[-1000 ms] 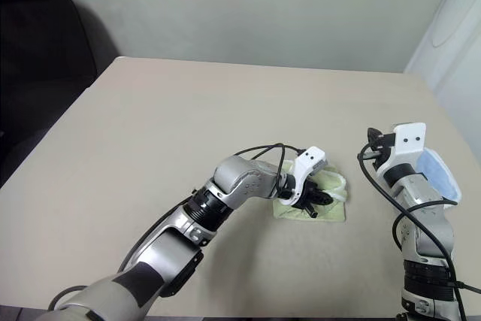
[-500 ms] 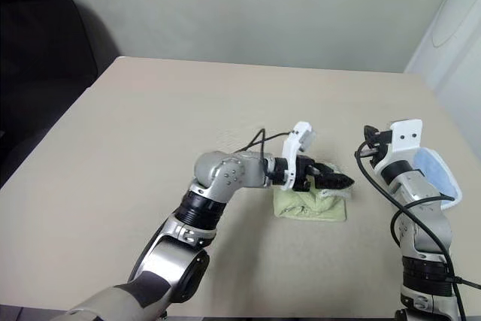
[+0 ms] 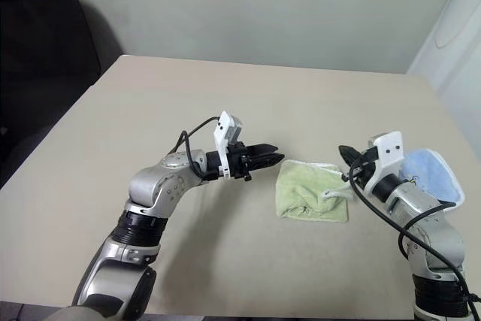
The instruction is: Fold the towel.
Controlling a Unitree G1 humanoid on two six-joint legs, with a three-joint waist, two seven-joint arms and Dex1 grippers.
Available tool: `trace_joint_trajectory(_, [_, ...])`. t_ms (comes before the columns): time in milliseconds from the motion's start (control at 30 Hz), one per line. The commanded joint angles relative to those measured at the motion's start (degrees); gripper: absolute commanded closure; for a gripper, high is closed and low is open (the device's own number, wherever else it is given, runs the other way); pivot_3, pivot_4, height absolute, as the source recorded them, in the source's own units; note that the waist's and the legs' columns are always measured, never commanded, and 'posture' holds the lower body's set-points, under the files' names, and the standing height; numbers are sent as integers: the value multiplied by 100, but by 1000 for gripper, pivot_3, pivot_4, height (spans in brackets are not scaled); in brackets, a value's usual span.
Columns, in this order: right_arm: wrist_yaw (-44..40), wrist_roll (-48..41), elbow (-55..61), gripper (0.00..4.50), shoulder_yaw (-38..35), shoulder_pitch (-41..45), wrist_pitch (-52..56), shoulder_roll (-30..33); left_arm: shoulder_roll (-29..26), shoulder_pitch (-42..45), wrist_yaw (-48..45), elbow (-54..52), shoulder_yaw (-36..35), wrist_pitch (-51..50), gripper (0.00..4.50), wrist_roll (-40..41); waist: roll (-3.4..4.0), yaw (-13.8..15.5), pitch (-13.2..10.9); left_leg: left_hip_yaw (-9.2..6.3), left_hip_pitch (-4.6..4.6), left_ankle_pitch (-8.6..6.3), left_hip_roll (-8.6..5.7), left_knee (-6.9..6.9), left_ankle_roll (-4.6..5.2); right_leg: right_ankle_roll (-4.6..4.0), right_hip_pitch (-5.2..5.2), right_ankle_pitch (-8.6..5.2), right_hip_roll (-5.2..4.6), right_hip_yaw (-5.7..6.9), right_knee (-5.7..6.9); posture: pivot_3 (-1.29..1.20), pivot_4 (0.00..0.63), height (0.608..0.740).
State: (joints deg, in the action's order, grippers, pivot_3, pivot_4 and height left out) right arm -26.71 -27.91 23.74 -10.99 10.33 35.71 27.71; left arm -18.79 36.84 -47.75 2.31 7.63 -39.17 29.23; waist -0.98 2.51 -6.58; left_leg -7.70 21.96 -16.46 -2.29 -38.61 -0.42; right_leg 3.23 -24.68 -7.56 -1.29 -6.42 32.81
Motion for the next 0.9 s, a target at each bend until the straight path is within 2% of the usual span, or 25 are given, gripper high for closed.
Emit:
trace_joint_trajectory(33, [-15, -65, 464, 4500, 323, -32, 152, -6, 153, 4, -329, -168, 279, 550, 3870, -190, 0, -1, 0, 1, 0, -6, 0, -3, -6, 1, 1, -1, 0, 0, 0, 0, 150, 740])
trace_joint_trajectory(67, [1, -32, 498, 4500, 401, -51, 180, -7, 211, 36, -358, -109, 327, 597, 4177, -219, 0, -2, 0, 2, 0, -7, 1, -5, -7, 11, 1, -7, -1, 0, 0, 0, 150, 740])
trace_joint_trajectory(200, [-25, -56, 504, 4500, 549, -218, 273, 2, 371, 140, -453, 231, 679, 943, 4177, -628, 0, -4, 0, 1, 0, -9, 3, -5, -10, 24, -1, -15, -2, 1, 1, 0, 150, 740])
trace_joint_trajectory(367, [-70, 167, -41, 4500, 803, -677, 134, -104, 529, 94, -365, 1630, 1620, 2115, 4177, -1926, 0, -10, 3, 2, -7, -13, 7, -5, 3, 24, 2, -15, -2, 2, 2, 0, 150, 740])
trace_joint_trajectory(500, [-75, 436, -730, 4500, 965, -755, -235, -272, 758, 75, -314, 2476, 1722, 2596, 4177, -2289, 5, -23, 7, 3, -4, -13, 6, -5, 7, 31, -2, -18, -2, 2, 1, 0, 150, 740])
trace_joint_trajectory(700, [-106, 667, -1013, 4500, 1091, -914, -608, -351, 947, -35, -395, 2734, 1434, 2699, 4177, -2238, 4, -18, 30, 0, -17, -32, 4, -10, -26, 54, 26, -33, -4, 1, -1, 0, 150, 740])
trace_joint_trajectory(800, [-87, 616, -721, 4500, 945, -971, -733, -327, 1019, -117, -452, 2216, 929, 2319, 4177, -1711, 7, -22, 31, 1, -14, -34, 3, -11, -28, 57, 25, -35, -4, 0, -5, 0, 150, 740])
trace_joint_trajectory(900, [-77, 434, -342, 4500, 693, -970, -713, -260, 1001, -215, -476, 1263, 269, 1413, 4177, -832, 11, -39, 26, 2, 1, -39, 5, -9, -31, 58, 6, -35, -3, 2, -4, 0, 150, 740])
